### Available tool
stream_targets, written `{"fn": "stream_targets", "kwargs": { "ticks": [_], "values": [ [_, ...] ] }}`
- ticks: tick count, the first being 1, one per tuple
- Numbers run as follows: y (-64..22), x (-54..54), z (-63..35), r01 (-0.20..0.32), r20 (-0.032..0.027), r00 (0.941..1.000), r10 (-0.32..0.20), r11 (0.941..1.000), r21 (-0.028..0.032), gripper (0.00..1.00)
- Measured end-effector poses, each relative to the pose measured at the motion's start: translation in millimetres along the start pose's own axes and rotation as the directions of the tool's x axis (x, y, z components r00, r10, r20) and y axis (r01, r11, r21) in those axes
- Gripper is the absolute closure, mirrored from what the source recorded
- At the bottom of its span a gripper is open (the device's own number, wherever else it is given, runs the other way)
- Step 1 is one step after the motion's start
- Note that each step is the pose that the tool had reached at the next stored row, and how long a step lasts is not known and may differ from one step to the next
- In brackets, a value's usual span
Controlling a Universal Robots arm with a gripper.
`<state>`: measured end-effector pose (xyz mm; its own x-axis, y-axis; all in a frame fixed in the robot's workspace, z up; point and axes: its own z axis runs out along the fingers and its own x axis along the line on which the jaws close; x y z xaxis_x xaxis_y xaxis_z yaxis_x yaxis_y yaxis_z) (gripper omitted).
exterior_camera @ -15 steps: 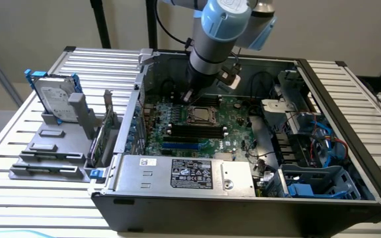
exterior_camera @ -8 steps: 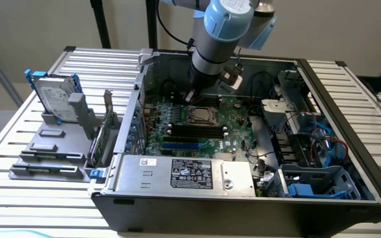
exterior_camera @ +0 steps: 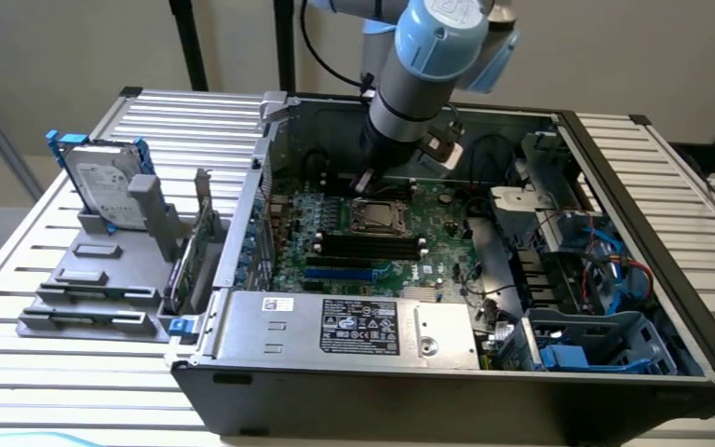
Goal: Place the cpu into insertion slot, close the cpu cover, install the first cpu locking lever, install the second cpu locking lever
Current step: 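Install the first cpu locking lever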
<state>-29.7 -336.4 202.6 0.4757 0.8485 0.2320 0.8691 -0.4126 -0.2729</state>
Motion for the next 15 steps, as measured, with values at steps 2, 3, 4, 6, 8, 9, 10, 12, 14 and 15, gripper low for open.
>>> {"fn": "stream_targets", "kwargs": {
  "ticks": [2,3,4,6,8,9,10,12,14,15],
  "values": [
    [1.7,0.7,0.4,-0.002,0.0013,1.0,0.002,1.0,0.0014,0.89],
    [2.5,1.0,0.6,-0.004,0.0024,1.0,0.004,1.0,0.0021,0.89],
    [3.3,1.3,0.8,-0.005,0.0032,1.0,0.005,1.0,0.0028,0.89],
    [5.2,2.0,1.3,-0.007,0.0052,1.0,0.007,1.0,0.0043,0.89],
    [7.0,2.7,1.7,-0.009,0.0071,0.9999,0.009,0.9999,0.0056,0.89],
    [7.9,3.1,1.9,-0.01,0.0081,0.9999,0.01,0.9999,0.0062,0.89],
    [8.9,3.5,2.0,-0.011,0.0091,0.9999,0.011,0.9999,0.0069,0.89],
    [11.0,4.5,2.1,-0.012,0.0113,0.9999,0.012,0.9999,0.0082,0.89],
    [12.9,5.4,2.2,-0.014,0.0132,0.9998,0.014,0.9998,0.0103,0.89],
    [13.9,5.9,2.1,-0.015,0.0142,0.9998,0.015,0.9998,0.012,0.89]
  ]
}}
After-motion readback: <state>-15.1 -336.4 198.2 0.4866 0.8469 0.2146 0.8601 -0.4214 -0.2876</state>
